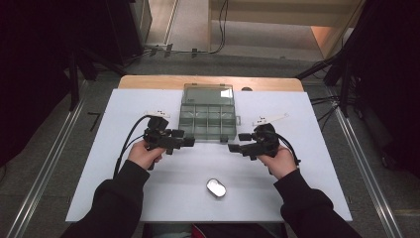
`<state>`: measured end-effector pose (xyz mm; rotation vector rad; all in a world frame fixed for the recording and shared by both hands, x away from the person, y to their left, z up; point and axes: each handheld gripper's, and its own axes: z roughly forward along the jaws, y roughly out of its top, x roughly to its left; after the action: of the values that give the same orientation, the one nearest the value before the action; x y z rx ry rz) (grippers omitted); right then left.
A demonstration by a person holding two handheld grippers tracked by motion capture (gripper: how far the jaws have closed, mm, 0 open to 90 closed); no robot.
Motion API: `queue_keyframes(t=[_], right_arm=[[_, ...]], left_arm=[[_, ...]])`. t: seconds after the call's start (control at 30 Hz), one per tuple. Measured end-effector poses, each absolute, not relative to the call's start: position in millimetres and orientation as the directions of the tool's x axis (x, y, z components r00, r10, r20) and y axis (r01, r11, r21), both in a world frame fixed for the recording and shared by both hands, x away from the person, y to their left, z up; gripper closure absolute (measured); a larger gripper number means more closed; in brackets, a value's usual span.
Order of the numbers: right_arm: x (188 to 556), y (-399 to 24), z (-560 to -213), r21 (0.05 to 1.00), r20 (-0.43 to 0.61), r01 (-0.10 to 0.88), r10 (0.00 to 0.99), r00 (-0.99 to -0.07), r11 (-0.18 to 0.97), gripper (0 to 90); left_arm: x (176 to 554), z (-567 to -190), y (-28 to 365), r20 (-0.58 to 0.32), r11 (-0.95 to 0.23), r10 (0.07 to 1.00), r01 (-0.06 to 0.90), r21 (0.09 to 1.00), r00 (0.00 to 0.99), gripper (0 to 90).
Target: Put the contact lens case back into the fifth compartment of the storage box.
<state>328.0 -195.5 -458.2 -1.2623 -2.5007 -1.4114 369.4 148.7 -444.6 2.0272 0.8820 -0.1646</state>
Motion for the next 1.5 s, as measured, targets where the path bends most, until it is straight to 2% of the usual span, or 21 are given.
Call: queue_keyframes(t=[0.5,1.5], right_arm=[[307.1,-200.1,-462.5,0.713,0.374,0.644,0.626,-0.684,0.277,25.7],[272.9,-200.3,-475.2,0.69,0.382,0.656,0.616,-0.689,0.306,25.6]], left_arm=[[346.8,-449.4,156.6,-0.394,-0.385,0.52,0.62,0.683,0.758,25.8],[313.9,-463.5,176.9,-0.394,-0.428,0.512,0.624,0.653,0.763,25.8]])
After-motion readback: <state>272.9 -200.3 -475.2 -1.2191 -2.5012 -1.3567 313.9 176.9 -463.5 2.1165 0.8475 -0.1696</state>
